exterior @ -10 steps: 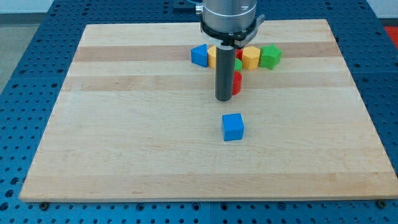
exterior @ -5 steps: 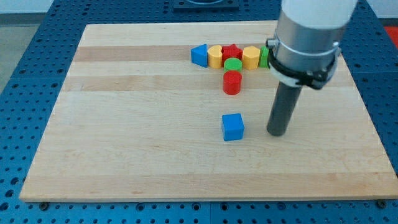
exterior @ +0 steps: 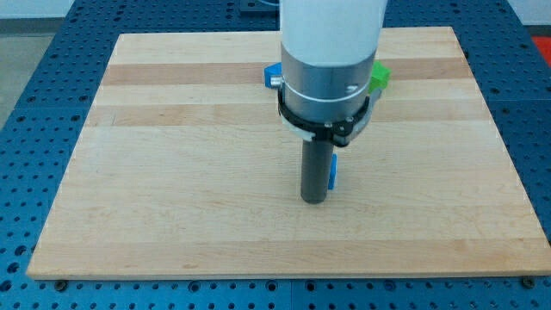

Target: Push the blue cube closer to the group of blocks

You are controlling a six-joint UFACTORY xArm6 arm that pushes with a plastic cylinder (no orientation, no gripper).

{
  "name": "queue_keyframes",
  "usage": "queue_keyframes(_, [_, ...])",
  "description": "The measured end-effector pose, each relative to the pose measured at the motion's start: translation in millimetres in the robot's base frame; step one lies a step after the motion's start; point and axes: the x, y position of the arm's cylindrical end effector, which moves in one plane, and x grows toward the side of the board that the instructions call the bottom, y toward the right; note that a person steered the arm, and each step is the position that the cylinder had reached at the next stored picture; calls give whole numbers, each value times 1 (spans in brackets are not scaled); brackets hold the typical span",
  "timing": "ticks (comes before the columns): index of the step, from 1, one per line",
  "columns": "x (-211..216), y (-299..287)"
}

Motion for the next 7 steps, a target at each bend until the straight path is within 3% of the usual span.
queue_keyframes(1, [-20,0])
queue_keyframes(7, [-31,30])
